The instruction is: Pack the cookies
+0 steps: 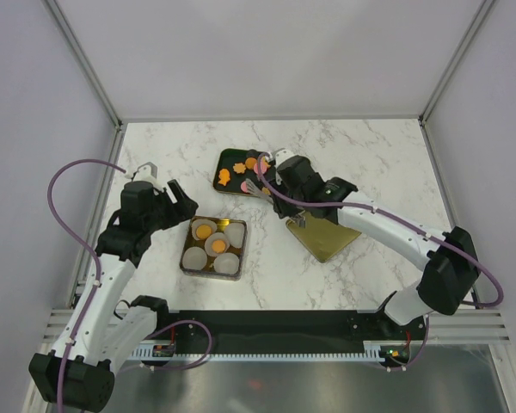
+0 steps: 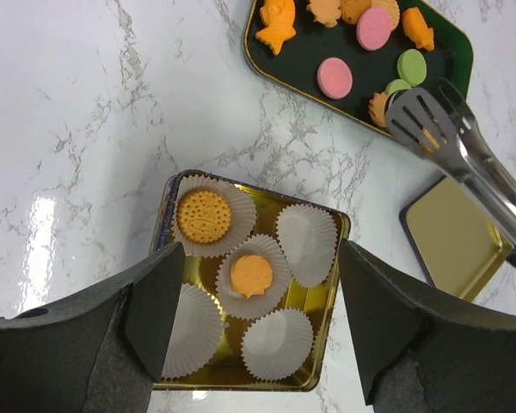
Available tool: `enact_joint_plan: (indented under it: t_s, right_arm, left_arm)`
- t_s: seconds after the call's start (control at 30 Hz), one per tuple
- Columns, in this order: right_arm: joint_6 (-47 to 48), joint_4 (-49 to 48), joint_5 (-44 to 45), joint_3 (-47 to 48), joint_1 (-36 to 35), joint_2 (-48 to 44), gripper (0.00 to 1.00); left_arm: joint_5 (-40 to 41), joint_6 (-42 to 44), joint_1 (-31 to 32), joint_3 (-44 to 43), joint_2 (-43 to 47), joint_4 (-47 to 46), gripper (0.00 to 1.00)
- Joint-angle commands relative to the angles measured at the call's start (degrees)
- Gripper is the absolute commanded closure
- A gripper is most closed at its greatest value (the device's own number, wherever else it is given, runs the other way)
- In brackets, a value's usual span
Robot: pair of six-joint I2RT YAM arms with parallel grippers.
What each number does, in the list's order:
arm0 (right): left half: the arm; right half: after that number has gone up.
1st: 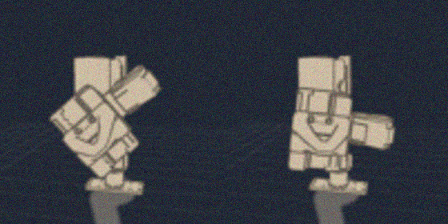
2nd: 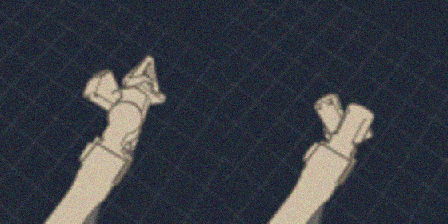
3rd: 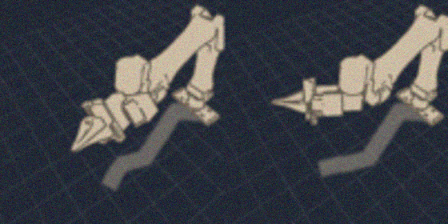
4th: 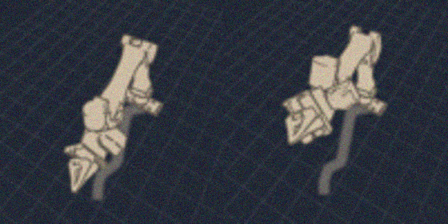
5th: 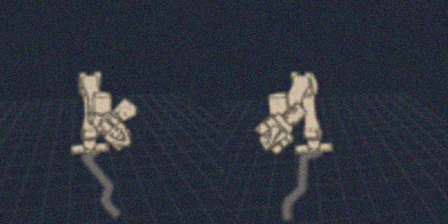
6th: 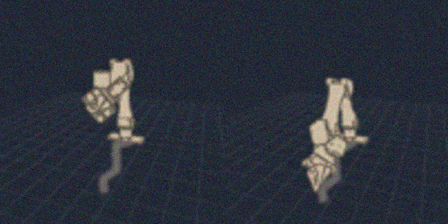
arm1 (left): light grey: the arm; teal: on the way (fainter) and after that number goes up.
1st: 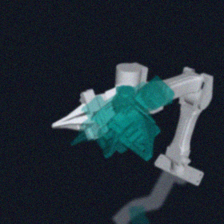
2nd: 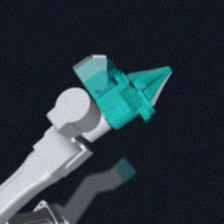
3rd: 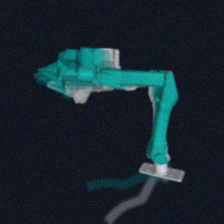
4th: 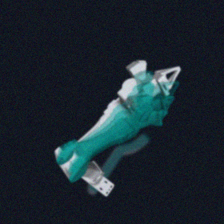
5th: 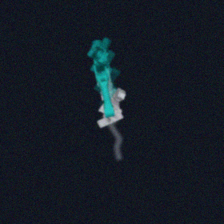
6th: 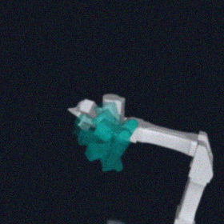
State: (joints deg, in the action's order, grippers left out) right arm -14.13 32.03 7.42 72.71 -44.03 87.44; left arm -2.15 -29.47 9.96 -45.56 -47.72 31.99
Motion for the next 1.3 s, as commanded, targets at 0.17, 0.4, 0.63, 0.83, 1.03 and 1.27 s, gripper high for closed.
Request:
enact_joint_plan:
  t_s: [0.17, 0.4, 0.63, 0.83, 1.03, 1.27]
  right_arm:
    - [-2.21, 1.28, -3.2, 2.09, -10.62, -4.73, 0.66]
    - [-2.74, 1.89, -2.68, 1.12, -15.2, -3.16, 0.66]
    - [-2.74, 1.81, -2.23, 0.24, -16.88, -2.01, 0.66]
    - [-3.36, 1.89, -0.92, -2.3, -17.05, -2.71, 0.65]
    - [-3.45, 1.81, 0.14, -3.62, -16.97, -3.42, 0.63]
    - [-3.45, 1.81, 0.84, -3.63, -16.97, -2.98, 0.59]
  left_arm:
    - [-1.27, 1.09, -0.46, 0.21, 0.62, -2.63, 0.2]
    - [-1.63, 1.0, -0.55, 0.3, 0.88, -2.63, 0.2]
    - [-1.45, 1.17, -0.55, 0.47, 1.05, -2.63, 0.2]
    - [-1.54, 1.09, -0.55, 0.39, 0.88, -2.63, 0.2]
    - [-1.63, 1.0, -0.55, 0.39, 0.79, -2.63, 0.2]
    - [-1.45, 1.0, -0.64, 0.47, 0.88, -2.63, 0.2]
